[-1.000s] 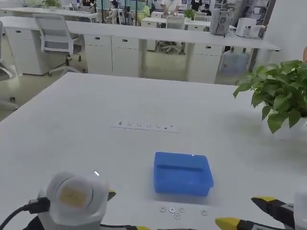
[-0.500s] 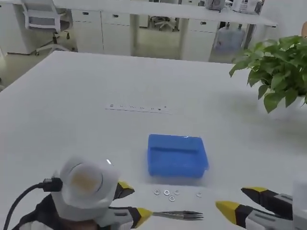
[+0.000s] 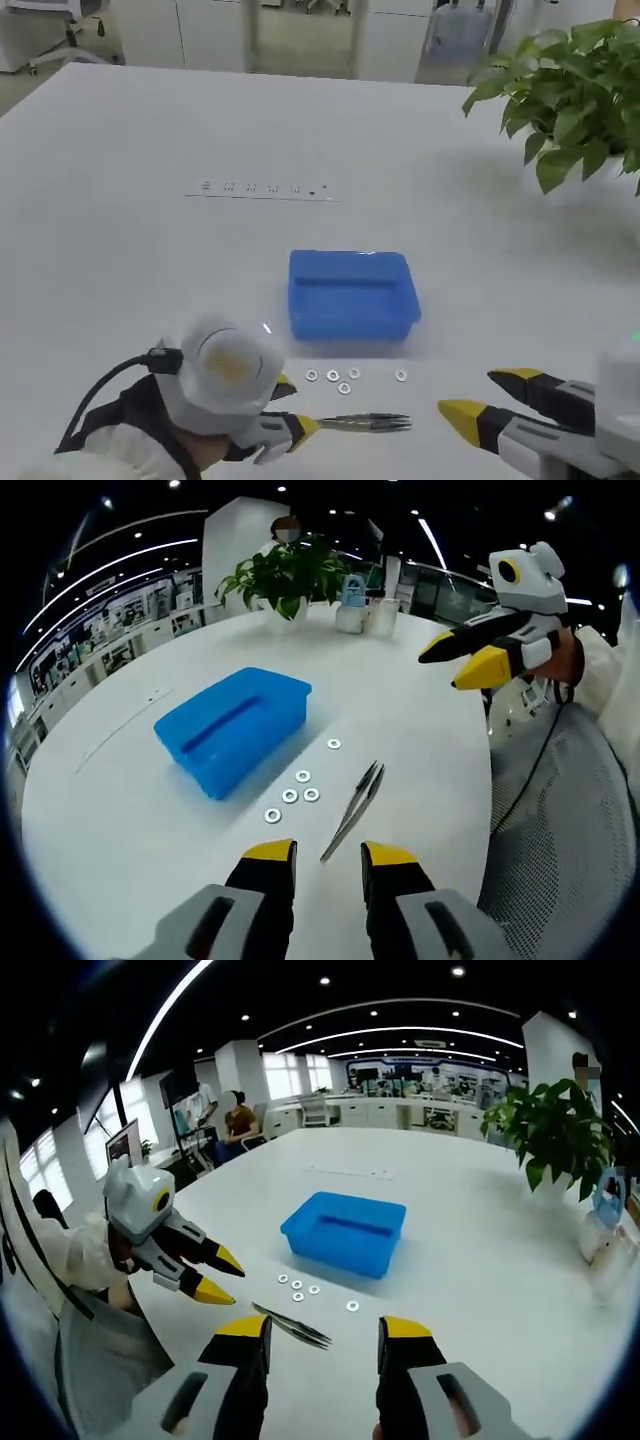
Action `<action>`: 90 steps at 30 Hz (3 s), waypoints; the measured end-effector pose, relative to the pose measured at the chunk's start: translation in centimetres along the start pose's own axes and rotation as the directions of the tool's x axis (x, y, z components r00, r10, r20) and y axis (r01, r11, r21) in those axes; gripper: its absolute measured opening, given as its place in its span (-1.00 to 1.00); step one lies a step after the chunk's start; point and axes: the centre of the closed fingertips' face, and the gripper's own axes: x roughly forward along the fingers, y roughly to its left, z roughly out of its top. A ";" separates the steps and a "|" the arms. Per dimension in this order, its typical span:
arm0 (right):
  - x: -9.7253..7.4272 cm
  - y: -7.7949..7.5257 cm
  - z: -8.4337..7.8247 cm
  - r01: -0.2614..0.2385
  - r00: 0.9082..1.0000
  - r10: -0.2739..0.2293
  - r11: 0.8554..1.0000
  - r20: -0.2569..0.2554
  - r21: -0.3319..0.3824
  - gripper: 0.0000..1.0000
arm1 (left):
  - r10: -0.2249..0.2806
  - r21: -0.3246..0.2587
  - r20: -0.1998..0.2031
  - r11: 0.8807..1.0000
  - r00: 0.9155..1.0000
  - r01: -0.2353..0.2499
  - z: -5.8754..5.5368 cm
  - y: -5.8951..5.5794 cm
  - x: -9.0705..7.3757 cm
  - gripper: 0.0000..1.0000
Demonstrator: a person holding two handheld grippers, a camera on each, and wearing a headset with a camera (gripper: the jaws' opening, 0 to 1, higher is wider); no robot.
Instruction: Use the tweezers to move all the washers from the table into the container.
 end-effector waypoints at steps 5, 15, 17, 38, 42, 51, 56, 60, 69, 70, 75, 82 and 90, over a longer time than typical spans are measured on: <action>0.2 0.1 0.0 -0.004 1.000 0.004 1.000 -0.010 0.004 -0.19 | -0.015 0.052 -0.061 0.998 0.998 0.018 -1.1 0.1 1.3 -0.66; 0.7 0.4 -0.1 -0.017 0.999 0.017 1.000 -0.033 0.002 -0.20 | -0.067 0.100 -0.108 0.992 0.992 0.078 -2.3 -0.1 2.8 -0.82; 0.8 0.5 -0.1 -0.020 0.999 0.020 1.000 -0.038 -0.005 -0.21 | -0.065 0.121 -0.115 0.989 0.991 0.079 -2.5 -0.1 2.9 -0.88; 5.3 4.1 -2.1 -0.143 0.982 0.126 0.982 -0.144 -0.120 -0.27 | -0.108 0.123 -0.062 0.986 0.992 0.115 -0.1 -1.5 -0.2 -1.00; 6.3 5.3 -2.2 -0.184 0.974 0.157 0.970 -0.165 -0.161 -0.29 | -0.091 0.115 -0.019 0.989 0.996 0.093 1.6 -1.7 -1.7 -1.00; 8.5 7.2 -1.8 -0.228 0.965 0.172 0.924 -0.200 -0.306 -0.43 | -0.075 0.112 0.057 0.991 0.996 0.068 4.4 -2.1 -3.5 -1.00; 9.3 8.1 -1.4 -0.245 0.963 0.189 0.912 -0.194 -0.328 -0.60 | -0.069 0.127 0.083 0.990 0.994 0.058 5.2 -2.4 -4.0 -1.00; 9.9 8.9 -1.2 -0.266 0.958 0.210 0.904 -0.194 -0.336 -0.72 | -0.073 0.128 0.093 0.990 0.993 0.061 5.6 -2.7 -4.4 -1.00; 10.2 10.0 -0.6 -0.305 0.948 0.256 0.897 -0.187 -0.318 -0.80 | -0.053 0.176 0.109 0.984 0.993 0.033 6.3 -2.6 -5.6 -1.00; 10.2 10.0 -0.4 -0.305 0.949 0.257 0.897 -0.184 -0.320 -0.81 | -0.055 0.180 0.109 0.983 0.993 0.034 6.3 -2.6 -5.7 -1.00; 10.3 10.1 0.0 -0.312 0.947 0.262 0.883 -0.184 -0.349 -0.87 | -0.041 0.213 0.103 0.977 0.994 0.018 6.6 -2.5 -5.9 -1.00; 10.3 10.0 0.4 -0.311 0.949 0.264 0.880 -0.176 -0.358 -0.91 | 0.016 0.184 0.172 0.982 0.985 -0.048 7.1 -2.1 -5.8 -1.00; 10.4 8.8 1.1 -0.295 0.954 0.256 0.895 -0.155 -0.335 -0.92 | 0.084 -0.006 0.216 0.996 0.973 -0.085 6.0 -1.1 -6.4 -0.51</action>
